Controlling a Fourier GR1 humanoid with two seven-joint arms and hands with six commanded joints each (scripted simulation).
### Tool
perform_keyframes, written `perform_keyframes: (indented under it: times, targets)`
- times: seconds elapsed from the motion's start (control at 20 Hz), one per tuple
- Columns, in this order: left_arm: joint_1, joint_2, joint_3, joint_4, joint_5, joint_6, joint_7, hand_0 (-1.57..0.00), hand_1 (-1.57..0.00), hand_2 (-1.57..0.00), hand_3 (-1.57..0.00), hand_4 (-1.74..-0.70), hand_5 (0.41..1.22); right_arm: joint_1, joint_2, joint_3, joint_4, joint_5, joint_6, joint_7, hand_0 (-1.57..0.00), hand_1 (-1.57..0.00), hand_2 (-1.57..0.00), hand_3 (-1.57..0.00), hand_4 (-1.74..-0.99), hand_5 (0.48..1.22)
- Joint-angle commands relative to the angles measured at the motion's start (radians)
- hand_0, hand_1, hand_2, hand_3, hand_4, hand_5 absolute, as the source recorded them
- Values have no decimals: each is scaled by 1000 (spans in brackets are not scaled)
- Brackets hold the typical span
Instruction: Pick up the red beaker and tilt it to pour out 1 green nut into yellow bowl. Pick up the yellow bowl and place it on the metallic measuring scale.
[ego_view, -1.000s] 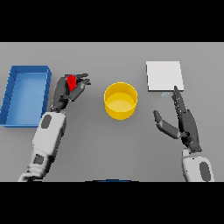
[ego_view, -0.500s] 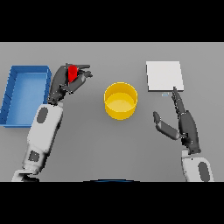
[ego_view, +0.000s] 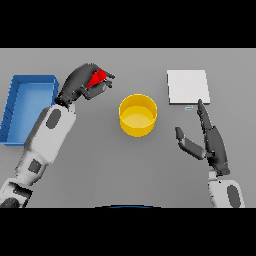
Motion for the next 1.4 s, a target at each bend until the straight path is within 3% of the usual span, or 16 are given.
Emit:
perform_keyframes:
  times: [0.0, 0.4, 0.45, 0.5, 0.8, 1.0, 1.35]
  targets:
    - [-21, 10, -29, 10, -32, -10, 18, -1569, -1569, -1569, -1569, -1739, 1129, -12, 6, 2, 5, 1, -3, 9, 1, 1, 1, 1, -1178, 663]
    - [-165, 61, -305, 49, -309, -109, 112, -1571, -1571, -1571, -1571, -1741, 1197, 8, 21, 10, -9, -16, 11, 8, 1, 1, 1, 1, -1187, 676]
    - [-185, 72, -334, 58, -333, -142, 114, -1571, -1571, -1571, -1571, -1689, 1202, 9, 27, 12, -17, -12, 3, 14, 1, 1, 1, 1, -1191, 675]
    - [-201, 74, -364, 78, -359, -157, 115, -1571, -1571, -1571, -1492, -1698, 1205, 12, 26, 10, -22, -20, 7, 18, 1, 1, 1, 1, -1190, 675]
    - [-335, 72, -514, 167, -517, -267, 48, -1571, -1571, -1571, -1295, -1719, 1217, 17, 43, 1, -12, -59, 21, 35, 1, 1, 1, 1, -1206, 639]
    - [-391, 62, -590, 200, -586, -288, -49, -1571, -1571, -1571, -1458, -1727, 1219, 12, 45, -1, -4, -36, -3, 16, 1, 1, 1, 1, -1221, 610]
    - [-493, 56, -736, 262, -740, -271, -139, -1571, -1571, -1571, -1547, -1737, 1221, 0, 51, 6, -8, -5, -30, 3, 1, 1, 1, 1, -1160, 569]
